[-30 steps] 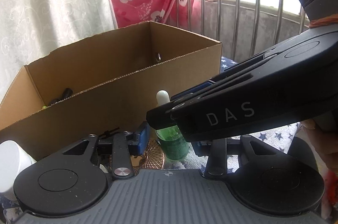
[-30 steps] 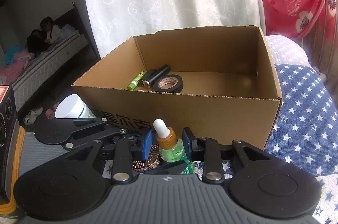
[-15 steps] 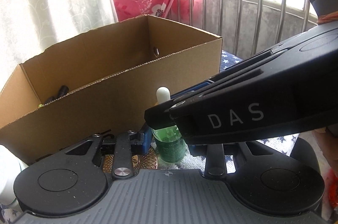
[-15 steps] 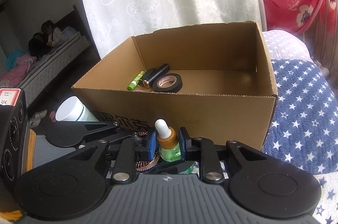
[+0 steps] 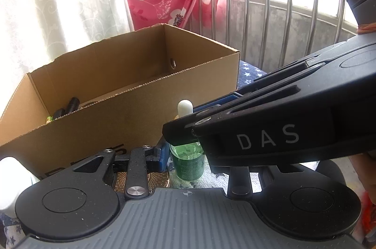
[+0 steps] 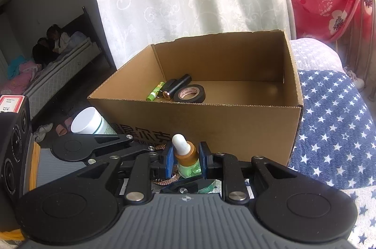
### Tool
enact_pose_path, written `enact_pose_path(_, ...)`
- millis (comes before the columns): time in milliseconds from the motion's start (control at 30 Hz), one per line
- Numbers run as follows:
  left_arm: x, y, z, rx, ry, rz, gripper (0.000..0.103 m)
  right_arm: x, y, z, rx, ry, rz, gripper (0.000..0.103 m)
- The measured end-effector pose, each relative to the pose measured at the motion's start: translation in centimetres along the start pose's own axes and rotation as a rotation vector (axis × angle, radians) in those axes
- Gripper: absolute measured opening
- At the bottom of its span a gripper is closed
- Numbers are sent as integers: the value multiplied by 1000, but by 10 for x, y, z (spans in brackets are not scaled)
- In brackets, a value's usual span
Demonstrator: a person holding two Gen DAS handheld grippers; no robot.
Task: Organize rigid objects
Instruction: 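Carry the dropper bottle into the box and open the right gripper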
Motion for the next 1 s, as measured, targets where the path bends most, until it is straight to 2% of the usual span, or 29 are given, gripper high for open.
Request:
enact_pose_path(333, 6, -17, -13, 22, 12, -47, 32, 4, -24, 14, -3, -27, -42, 24)
enact_pose_path(600, 17, -49, -7, 50, 14, -110, 32, 19, -47, 36, -1, -79, -93, 24)
enact_pose_path(800, 44, -78, 9, 77, 24, -159, 32, 59, -63, 57, 19, -133, -144, 24)
enact_pose_path(1000, 82, -79, 45, 86, 15, -131, 32, 111, -46, 62, 70, -135, -124, 24)
Point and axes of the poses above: each gripper's, at about its wrist camera, not at the fingertips, and y roughly the way its jaws point, z to its left, x to its top, the point moved 8 cm from there along y, roughly the way its jaws point, and after that the axes turned 10 degrees about -x, right-handed, at the moved point
